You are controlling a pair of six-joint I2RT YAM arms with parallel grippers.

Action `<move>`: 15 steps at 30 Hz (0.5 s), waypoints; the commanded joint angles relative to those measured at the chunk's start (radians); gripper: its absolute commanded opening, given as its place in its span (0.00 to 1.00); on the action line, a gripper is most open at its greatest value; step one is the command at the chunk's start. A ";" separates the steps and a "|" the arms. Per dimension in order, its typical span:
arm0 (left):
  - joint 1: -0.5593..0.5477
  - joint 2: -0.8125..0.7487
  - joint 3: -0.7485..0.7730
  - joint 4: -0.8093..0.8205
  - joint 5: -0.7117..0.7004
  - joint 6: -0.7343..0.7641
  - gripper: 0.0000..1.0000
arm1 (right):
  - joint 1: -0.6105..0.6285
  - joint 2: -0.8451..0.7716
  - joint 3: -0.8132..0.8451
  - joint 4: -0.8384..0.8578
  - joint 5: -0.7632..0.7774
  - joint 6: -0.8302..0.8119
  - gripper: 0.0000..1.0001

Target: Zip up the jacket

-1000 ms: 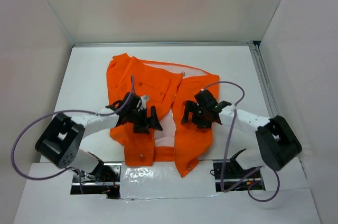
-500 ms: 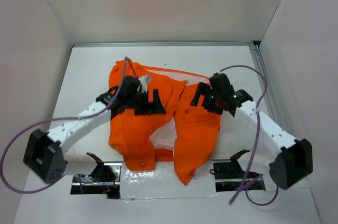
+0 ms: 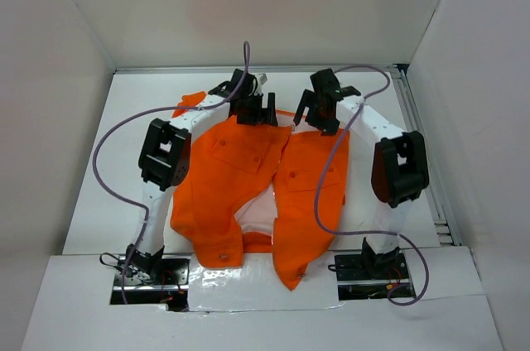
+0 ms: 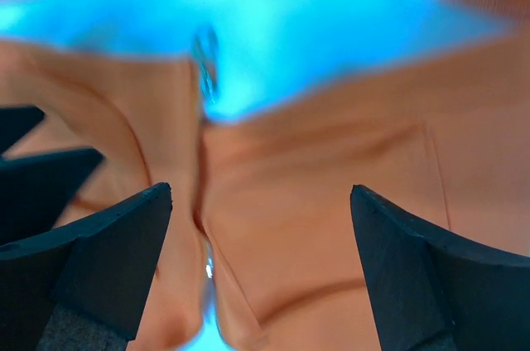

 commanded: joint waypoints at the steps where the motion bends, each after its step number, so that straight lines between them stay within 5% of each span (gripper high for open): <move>1: 0.002 0.080 0.143 -0.037 0.047 0.092 0.99 | 0.018 0.101 0.167 -0.050 0.137 -0.042 0.94; 15: 0.061 0.102 0.014 -0.016 0.060 0.048 0.94 | 0.058 0.317 0.250 -0.076 0.032 -0.081 0.84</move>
